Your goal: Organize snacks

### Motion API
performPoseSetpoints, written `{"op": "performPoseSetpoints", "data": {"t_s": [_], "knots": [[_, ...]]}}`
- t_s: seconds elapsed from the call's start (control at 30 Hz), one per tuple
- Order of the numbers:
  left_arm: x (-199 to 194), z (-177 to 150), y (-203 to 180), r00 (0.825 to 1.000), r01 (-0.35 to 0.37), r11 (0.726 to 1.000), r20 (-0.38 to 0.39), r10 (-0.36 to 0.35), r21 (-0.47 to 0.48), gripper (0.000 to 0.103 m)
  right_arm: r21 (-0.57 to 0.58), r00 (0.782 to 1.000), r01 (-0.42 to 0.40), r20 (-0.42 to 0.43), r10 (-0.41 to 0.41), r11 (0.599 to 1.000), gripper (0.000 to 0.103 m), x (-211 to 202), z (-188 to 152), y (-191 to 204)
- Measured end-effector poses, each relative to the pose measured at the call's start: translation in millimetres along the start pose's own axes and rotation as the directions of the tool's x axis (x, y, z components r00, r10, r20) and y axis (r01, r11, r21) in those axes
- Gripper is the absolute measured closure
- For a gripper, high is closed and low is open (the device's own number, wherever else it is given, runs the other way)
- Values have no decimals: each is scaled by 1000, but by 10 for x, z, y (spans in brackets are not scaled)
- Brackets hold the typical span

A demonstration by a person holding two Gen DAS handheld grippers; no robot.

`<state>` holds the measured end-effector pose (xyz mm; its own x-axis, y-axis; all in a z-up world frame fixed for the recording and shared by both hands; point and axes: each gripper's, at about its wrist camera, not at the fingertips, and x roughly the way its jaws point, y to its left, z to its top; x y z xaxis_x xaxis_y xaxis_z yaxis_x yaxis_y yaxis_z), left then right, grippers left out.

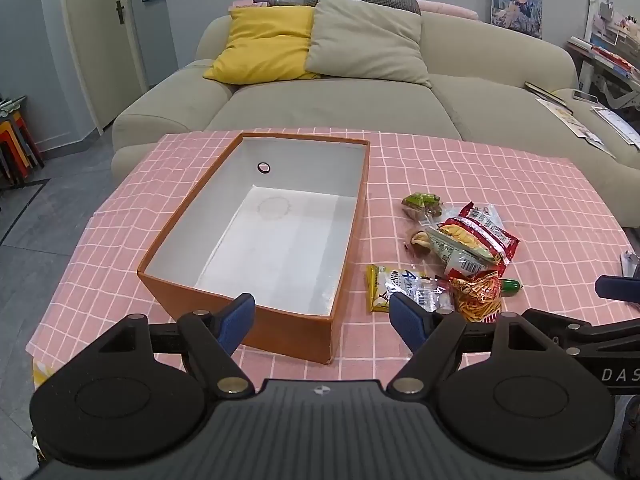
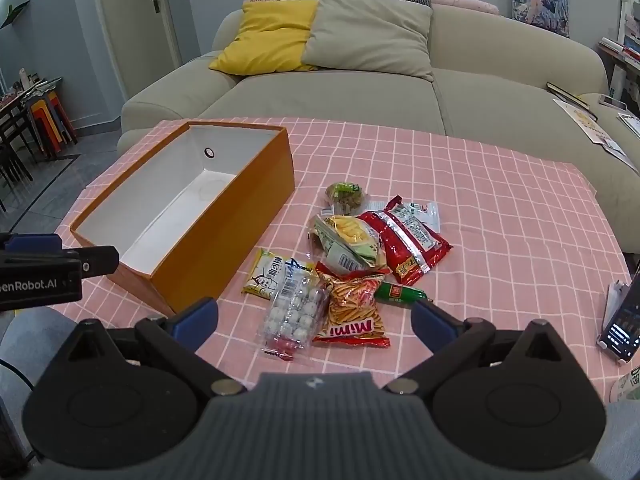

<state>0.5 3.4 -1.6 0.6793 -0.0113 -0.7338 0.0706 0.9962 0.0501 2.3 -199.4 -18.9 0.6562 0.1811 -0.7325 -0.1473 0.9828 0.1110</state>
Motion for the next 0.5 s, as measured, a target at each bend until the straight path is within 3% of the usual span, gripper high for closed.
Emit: {"op": "performPoseSetpoints", "data": {"t_s": [0.5], "knots": [[12, -2, -5, 1000, 15, 1000, -14, -15, -1, 15, -3, 1000, 1, -8, -1, 1000, 4, 33, -14, -6]]}}
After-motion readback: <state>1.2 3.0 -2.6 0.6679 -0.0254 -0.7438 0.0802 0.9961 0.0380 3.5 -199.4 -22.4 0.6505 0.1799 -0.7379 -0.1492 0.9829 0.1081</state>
